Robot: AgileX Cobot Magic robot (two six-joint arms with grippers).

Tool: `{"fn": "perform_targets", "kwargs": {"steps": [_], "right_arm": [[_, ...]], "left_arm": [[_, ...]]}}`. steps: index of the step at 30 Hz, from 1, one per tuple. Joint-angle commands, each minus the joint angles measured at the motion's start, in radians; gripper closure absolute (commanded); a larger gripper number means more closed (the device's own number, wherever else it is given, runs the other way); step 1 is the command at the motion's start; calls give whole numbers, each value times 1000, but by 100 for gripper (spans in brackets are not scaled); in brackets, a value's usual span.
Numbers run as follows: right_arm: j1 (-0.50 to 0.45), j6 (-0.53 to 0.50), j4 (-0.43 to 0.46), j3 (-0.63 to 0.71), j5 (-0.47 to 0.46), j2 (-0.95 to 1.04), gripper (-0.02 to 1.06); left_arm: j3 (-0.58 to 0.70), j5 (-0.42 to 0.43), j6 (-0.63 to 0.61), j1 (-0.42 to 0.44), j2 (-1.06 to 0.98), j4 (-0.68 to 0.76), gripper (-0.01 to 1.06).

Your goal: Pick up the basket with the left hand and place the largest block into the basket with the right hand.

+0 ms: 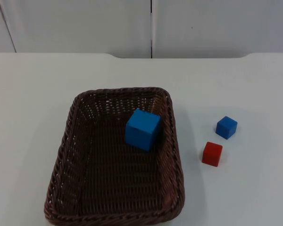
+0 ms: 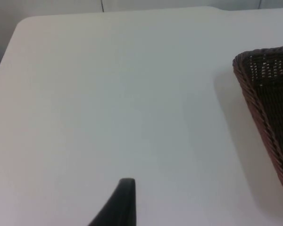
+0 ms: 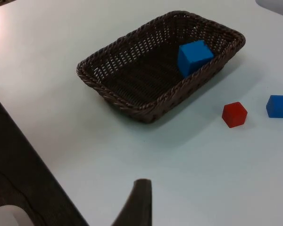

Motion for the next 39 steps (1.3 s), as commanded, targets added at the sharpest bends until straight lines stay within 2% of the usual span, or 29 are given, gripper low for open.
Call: {"fn": "perform_targets", "kwargs": {"steps": [1, 3, 5, 6, 8, 33, 39], "right_arm": [[5, 1, -3, 3, -2, -3, 24], [5, -1, -3, 3, -2, -3, 20], [5, -1, -3, 3, -2, -3, 11], [5, -1, -3, 3, -2, -3, 11], [5, -1, -3, 3, -2, -3, 0], [5, -3, -3, 3, -2, -3, -1], [-31, -3, -1, 3, -2, -3, -1]], "left_arm": [[6, -10, 0, -1, -2, -1, 0], [6, -10, 0, -1, -2, -1, 0], [6, -10, 0, -1, -2, -1, 0], [6, -10, 0, -1, -2, -1, 0], [6, -10, 0, -1, -2, -1, 0], [6, -10, 0, -1, -2, -1, 0], [6, -10, 0, -1, -2, -1, 0]]}}
